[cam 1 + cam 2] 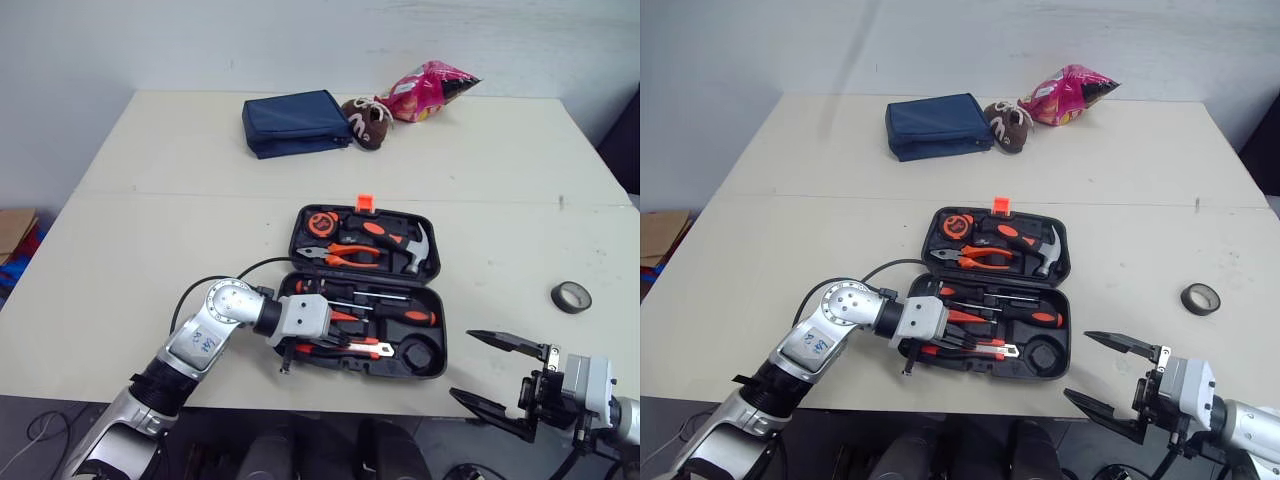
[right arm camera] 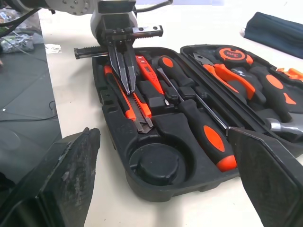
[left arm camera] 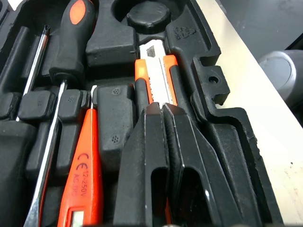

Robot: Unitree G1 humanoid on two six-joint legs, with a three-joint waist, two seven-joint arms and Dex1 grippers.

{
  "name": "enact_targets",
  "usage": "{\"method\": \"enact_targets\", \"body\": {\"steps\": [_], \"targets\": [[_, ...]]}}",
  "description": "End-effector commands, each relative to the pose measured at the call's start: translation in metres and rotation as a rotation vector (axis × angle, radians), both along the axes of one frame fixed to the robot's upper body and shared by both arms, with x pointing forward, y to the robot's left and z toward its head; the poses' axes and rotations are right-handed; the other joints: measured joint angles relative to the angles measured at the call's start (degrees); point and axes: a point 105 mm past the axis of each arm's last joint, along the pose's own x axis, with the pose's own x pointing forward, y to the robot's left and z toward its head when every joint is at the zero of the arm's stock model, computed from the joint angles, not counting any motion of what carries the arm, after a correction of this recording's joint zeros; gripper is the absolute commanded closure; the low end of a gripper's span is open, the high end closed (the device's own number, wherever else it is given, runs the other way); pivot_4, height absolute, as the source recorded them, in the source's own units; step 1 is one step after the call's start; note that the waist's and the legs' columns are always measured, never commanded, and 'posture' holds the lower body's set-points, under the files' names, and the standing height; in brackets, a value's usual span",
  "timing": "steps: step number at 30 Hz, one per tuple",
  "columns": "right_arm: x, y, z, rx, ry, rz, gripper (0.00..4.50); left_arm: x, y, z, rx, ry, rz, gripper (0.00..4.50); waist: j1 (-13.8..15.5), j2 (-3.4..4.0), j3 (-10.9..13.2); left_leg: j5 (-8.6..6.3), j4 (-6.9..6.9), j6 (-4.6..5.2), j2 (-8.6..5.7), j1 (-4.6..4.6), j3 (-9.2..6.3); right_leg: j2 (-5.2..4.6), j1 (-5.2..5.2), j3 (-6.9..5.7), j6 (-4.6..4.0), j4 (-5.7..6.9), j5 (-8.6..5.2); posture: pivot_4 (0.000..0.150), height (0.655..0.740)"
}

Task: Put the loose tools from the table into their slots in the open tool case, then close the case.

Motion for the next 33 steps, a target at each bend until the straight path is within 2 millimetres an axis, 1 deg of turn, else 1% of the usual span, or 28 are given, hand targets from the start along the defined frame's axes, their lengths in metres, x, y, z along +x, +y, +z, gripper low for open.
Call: {"method": "enact_targets", "body": {"steps": [1, 3, 5, 6, 7, 8, 10, 12, 13, 16, 17, 18, 19, 20, 21, 22, 23, 26, 28, 29, 30, 33], "targets": [[0.001, 0.0, 0.014, -0.01, -0.046, -0.01, 0.0, -0.01, 0.011, -0.036, 0.181, 0.079, -0.009, 4.45, 0.05, 0.01, -0.02, 0.0, 0.0, 0.0, 0.0, -0.01, 0.0, 0.0, 0.0, 0.0, 0.0, 0.0, 0.0, 0.15, 0.74], [0.002, -0.002, 0.017, -0.012, -0.056, -0.03, 0.0, -0.004, 0.006, -0.03, 0.132, 0.058, 0.018, 4.45, 0.03, 0.07, -0.07, -0.01, 0.0, 0.0, 0.0, -0.01, -0.01, 0.01, 0.0, -0.01, 0.0, 0.0, 0.0, 0.15, 0.74], [0.004, -0.009, 0.022, -0.015, -0.07, -0.072, 0.0, 0.0, 0.003, -0.015, 0.035, 0.042, 0.026, 4.45, 0.12, 0.08, -0.09, -0.01, 0.0, 0.0, 0.0, -0.01, -0.01, 0.02, 0.01, -0.01, 0.0, 0.0, 0.0, 0.15, 0.74], [0.003, -0.016, 0.027, -0.015, -0.084, -0.107, 0.0, -0.002, 0.008, -0.001, -0.04, 0.036, -0.003, 4.45, 0.1, 0.08, -0.08, -0.01, 0.01, 0.01, 0.0, -0.02, -0.01, 0.02, 0.01, -0.01, 0.0, -0.01, 0.0, 0.15, 0.74], [0.002, -0.021, 0.029, -0.015, -0.094, -0.131, 0.0, -0.004, 0.011, 0.008, -0.091, 0.028, -0.025, 4.45, 0.05, 0.08, -0.08, -0.01, 0.01, 0.02, -0.01, -0.02, -0.01, -0.02, 0.0, 0.0, 0.0, -0.04, 0.0, 0.15, 0.74], [0.0, -0.028, 0.031, -0.031, -0.102, -0.156, 0.0, 0.0, 0.019, 0.018, -0.147, 0.038, 0.014, 4.45, 0.0, 0.08, -0.08, -0.01, 0.01, 0.01, 0.01, -0.03, -0.01, -0.07, -0.02, 0.0, 0.0, -0.04, 0.0, 0.15, 0.74], [-0.004, -0.049, 0.031, -0.055, -0.112, -0.245, 0.0, 0.002, 0.034, 0.043, -0.298, 0.04, 0.038, 4.45, -0.06, 0.09, -0.05, -0.02, 0.0, -0.01, 0.05, -0.07, -0.01, -0.06, -0.08, 0.0, -0.04, 0.0, -0.02, 0.15, 0.74], [-0.013, -0.081, 0.03, -0.058, -0.119, -0.402, 0.0, 0.014, 0.062, 0.058, -0.366, 0.0, 0.141, 3.96, 0.0, -0.01, 0.01, -0.03, 0.0, -0.03, 0.13, -0.1, -0.03, -0.04, -0.1, -0.03, -0.07, 0.0, -0.04, 0.15, 0.74], [-0.019, -0.095, 0.029, -0.063, -0.126, -0.473, 0.0, 0.022, 0.078, 0.06, -0.368, -0.006, 0.209, 3.74, 0.04, -0.01, 0.01, -0.03, 0.01, -0.03, 0.13, -0.1, -0.07, -0.05, -0.08, -0.06, -0.08, -0.09, -0.04, 0.15, 0.74], [-0.037, -0.123, 0.026, -0.092, -0.149, -0.638, 0.0, 0.042, 0.122, 0.067, -0.384, -0.05, 0.408, 2.46, -0.09, 0.1, -0.03, -0.05, -0.05, -0.06, 0.11, -0.05, -0.09, -0.04, -0.04, -0.06, -0.08, -0.15, -0.05, 0.15, 0.74], [-0.047, -0.136, 0.024, -0.098, -0.153, -0.707, 0.0, 0.046, 0.137, 0.07, -0.402, -0.065, 0.473, 1.96, -0.13, 0.12, -0.03, -0.05, -0.07, -0.06, 0.11, -0.05, -0.07, -0.03, -0.05, -0.05, -0.08, -0.15, -0.05, 0.15, 0.74], [-0.06, -0.152, 0.02, -0.11, -0.152, -0.798, 0.0, 0.05, 0.159, 0.072, -0.407, -0.093, 0.556, 1.5, -0.18, 0.12, -0.02, -0.06, -0.1, -0.06, 0.11, -0.04, -0.06, -0.03, -0.05, -0.04, -0.08, -0.17, -0.05, 0.15, 0.74], [-0.071, -0.163, 0.018, -0.12, -0.152, -0.859, 0.0, 0.052, 0.173, 0.072, -0.408, -0.112, 0.609, 1.06, -0.19, 0.12, -0.02, -0.07, -0.11, -0.06, 0.11, -0.05, -0.06, -0.03, -0.06, -0.04, -0.08, -0.18, -0.05, 0.15, 0.74], [-0.081, -0.175, 0.016, -0.129, -0.158, -0.933, 0.0, 0.053, 0.19, 0.072, -0.403, -0.123, 0.678, 0.52, -0.23, 0.12, -0.02, -0.09, -0.14, -0.06, 0.11, -0.04, -0.05, -0.04, -0.07, -0.03, -0.08, -0.21, -0.05, 0.15, 0.74], [-0.092, -0.187, 0.016, -0.131, -0.173, -1.022, 0.0, 0.055, 0.212, 0.07, -0.4, -0.135, 0.767, 0.16, -0.26, 0.11, -0.02, -0.1, -0.22, -0.06, 0.11, -0.03, -0.02, -0.04, -0.09, -0.01, -0.08, -0.24, -0.05, 0.15, 0.74], [-0.105, -0.2, 0.014, -0.124, -0.185, -1.118, 0.0, 0.054, 0.238, 0.068, -0.4, -0.147, 0.873, 0.05, -0.27, 0.11, -0.02, -0.1, -0.31, -0.07, 0.11, -0.02, -0.01, -0.04, -0.1, -0.01, -0.08, -0.25, -0.05, 0.15, 0.74], [-0.12, -0.209, 0.008, -0.118, -0.178, -1.209, 0.0, 0.05, 0.267, 0.064, -0.391, -0.17, 0.993, 0.05, -0.3, 0.11, -0.02, -0.1, -0.33, -0.07, 0.11, -0.01, -0.02, -0.04, -0.11, -0.01, -0.08, -0.27, -0.05, 0.15, 0.74], [-0.144, -0.218, -0.008, -0.133, -0.138, -1.322, 0.0, 0.037, 0.316, 0.056, -0.364, -0.21, 1.192, 0.05, -0.74, 0.11, -0.02, -0.14, -0.52, -0.16, 0.14, 0.09, 0.03, -0.06, -0.14, 0.01, -0.14, -0.3, -0.08, 0.15, 0.74], [-0.157, -0.225, -0.01, -0.149, -0.146, -1.398, 0.0, 0.028, 0.341, 0.052, -0.343, -0.237, 1.293, 0.05, -1.0, 0.13, -0.02, -0.22, -0.66, -0.29, 0.25, 0.26, 0.07, -0.06, -0.1, -0.02, -0.3, -0.27, -0.18, 0.15, 0.74], [-0.161, -0.228, -0.01, -0.151, -0.154, -1.425, 0.0, 0.026, 0.348, 0.052, -0.333, -0.25, 1.315, 0.05, -1.12, 0.13, -0.02, -0.39, -0.66, -0.53, 0.24, 0.33, 0.15, -0.13, -0.08, 0.04, -0.3, -0.24, -0.18, 0.15, 0.74], [-0.164, -0.229, -0.013, -0.159, -0.139, -1.431, 0.0, 0.025, 0.35, 0.053, -0.343, -0.247, 1.319, 0.05, -1.35, 0.13, -0.02, -0.41, -0.66, -0.55, 0.22, 0.38, 0.18, -0.18, -0.07, 0.07, -0.3, -0.2, -0.18, 0.15, 0.74], [-0.165, -0.228, -0.018, -0.159, -0.117, -1.427, 0.0, 0.025, 0.346, 0.059, -0.362, -0.258, 1.286, 0.05, -1.07, 0.1, -0.04, -0.45, -0.67, -0.55, 0.18, 0.49, 0.22, -0.31, -0.03, 0.13, -0.3, -0.13, -0.18, 0.15, 0.74]]}}
